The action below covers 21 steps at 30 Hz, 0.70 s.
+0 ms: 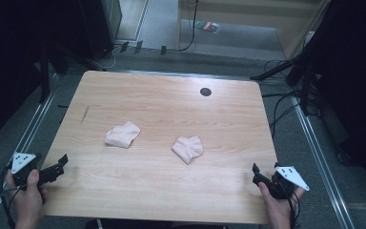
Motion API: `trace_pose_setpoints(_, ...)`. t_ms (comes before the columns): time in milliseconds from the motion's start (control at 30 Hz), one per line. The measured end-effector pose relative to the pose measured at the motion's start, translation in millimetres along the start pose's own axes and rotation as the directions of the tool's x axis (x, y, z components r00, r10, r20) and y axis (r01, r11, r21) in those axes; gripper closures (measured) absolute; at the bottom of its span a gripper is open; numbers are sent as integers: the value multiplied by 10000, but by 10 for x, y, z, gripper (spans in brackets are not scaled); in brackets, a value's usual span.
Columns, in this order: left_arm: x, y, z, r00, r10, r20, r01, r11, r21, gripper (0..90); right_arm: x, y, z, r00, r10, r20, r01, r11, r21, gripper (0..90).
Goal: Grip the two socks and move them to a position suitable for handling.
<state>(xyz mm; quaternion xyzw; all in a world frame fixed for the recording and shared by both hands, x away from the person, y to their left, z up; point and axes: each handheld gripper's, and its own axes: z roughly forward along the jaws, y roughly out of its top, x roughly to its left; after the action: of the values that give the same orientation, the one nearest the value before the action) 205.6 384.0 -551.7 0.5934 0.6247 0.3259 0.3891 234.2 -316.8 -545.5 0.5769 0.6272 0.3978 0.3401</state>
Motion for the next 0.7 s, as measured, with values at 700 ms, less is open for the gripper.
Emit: trace_pose_setpoints(700,11,4,4,9995,-87,288,84,9999,119,80,159,89,-48,9993,-259,254,262,9996,-123,200)
